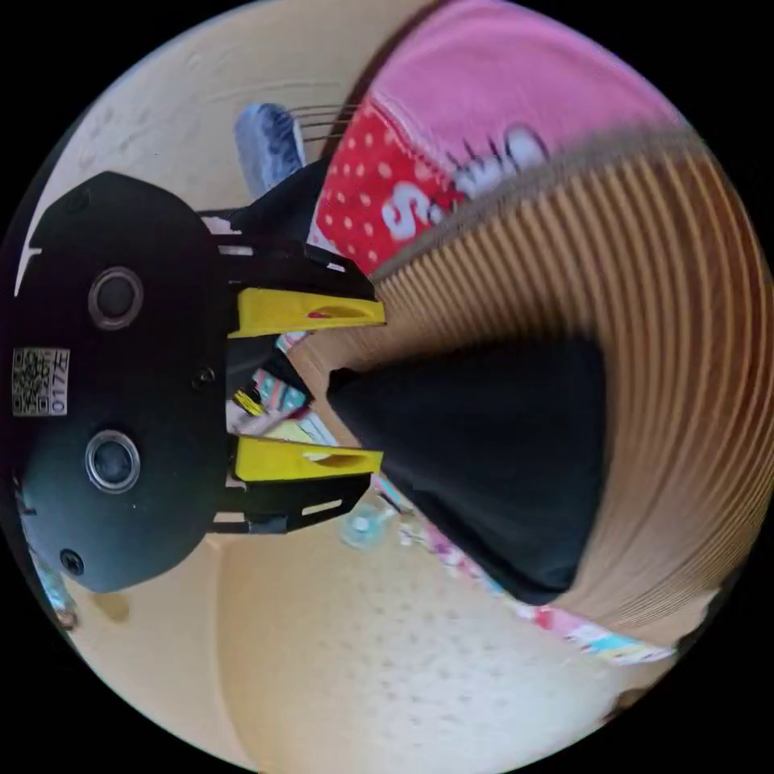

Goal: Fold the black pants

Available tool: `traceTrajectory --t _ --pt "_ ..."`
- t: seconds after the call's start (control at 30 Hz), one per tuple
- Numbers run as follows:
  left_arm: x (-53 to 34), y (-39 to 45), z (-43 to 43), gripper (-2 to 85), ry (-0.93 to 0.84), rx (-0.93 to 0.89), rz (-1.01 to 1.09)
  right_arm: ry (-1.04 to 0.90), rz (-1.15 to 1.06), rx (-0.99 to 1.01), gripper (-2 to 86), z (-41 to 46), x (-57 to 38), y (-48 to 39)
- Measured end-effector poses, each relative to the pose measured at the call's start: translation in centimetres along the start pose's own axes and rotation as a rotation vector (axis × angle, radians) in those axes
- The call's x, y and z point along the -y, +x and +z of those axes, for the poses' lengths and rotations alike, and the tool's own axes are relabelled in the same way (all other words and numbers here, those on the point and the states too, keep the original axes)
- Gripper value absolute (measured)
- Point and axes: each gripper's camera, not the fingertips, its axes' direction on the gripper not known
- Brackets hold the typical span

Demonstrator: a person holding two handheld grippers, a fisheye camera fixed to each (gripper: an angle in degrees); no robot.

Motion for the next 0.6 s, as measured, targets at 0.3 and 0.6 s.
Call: traceTrajectory --t 0.3,0.6 --pt "0.2 -2.2 6.5 4.2 -0.105 -0.623 0.287 -0.004 -0.023 -0.023 0.9 3.6 -2.8 0.8" --pt "-12.5 11.4 15.5 3.6 -0.496 -0.444 1.072 -0.415 -0.615 -0.825 11.6 23.1 -8.6 -10.7"
